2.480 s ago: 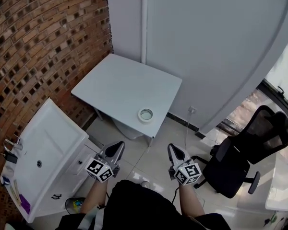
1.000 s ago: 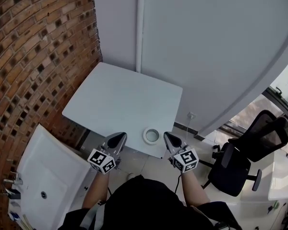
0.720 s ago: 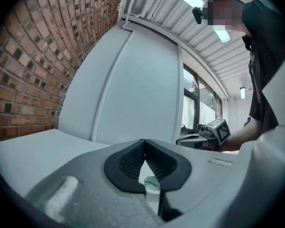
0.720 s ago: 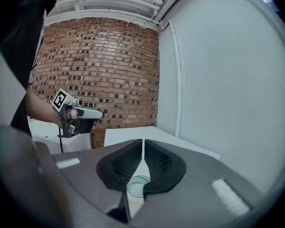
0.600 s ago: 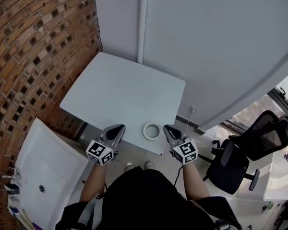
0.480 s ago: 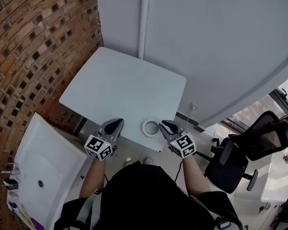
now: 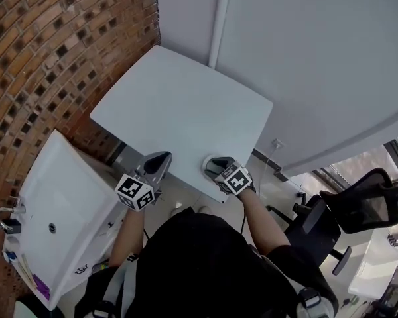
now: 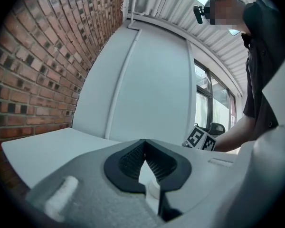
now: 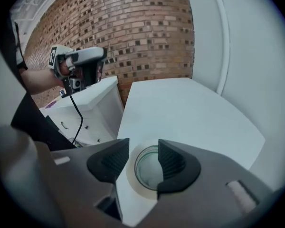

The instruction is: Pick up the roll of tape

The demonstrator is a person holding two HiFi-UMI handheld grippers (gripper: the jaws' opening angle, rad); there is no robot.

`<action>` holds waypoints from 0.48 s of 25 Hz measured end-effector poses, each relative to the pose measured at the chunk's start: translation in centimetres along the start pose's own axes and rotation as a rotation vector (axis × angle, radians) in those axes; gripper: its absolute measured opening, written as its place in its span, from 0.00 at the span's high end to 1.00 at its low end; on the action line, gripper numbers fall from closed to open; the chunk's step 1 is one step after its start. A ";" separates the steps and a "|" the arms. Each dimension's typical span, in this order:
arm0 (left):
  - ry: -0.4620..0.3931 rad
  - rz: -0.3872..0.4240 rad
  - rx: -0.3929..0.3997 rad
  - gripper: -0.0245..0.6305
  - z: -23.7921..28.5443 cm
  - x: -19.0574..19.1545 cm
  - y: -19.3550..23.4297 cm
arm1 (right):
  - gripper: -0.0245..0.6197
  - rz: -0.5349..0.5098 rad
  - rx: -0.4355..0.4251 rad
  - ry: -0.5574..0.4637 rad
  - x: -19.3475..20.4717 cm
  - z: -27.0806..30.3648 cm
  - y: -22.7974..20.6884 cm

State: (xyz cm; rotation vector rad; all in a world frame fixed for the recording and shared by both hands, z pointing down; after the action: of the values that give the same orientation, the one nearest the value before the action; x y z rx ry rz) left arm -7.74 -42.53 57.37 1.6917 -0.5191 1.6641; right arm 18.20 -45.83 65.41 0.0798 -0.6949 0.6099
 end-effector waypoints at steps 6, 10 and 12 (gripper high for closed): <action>0.004 -0.021 -0.034 0.96 -1.5 0.6 -0.2 | 0.67 -0.029 -0.025 0.234 0.2 2.8 0.2; 0.001 -0.038 -0.070 0.96 -2.9 1.0 0.2 | 0.71 -0.061 -0.057 0.295 -0.4 3.2 0.5; -0.003 -0.048 -0.080 0.96 -3.3 1.1 0.2 | 0.72 -0.069 -0.060 0.314 -0.7 3.3 0.6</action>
State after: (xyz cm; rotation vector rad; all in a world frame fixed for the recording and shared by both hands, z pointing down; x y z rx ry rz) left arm -10.07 -40.14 58.32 1.6367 -0.5351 1.5860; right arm 15.57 -46.56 67.49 -0.0477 -0.4044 0.5205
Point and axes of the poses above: the fingertips, and each gripper's own axes: z forward along the fingers, y to its left, x out of its underside, the point moved 10 cm from there along -z, backward along the fingers, and after that the axes turned 2 degrees about z, right-handed, at the moved point
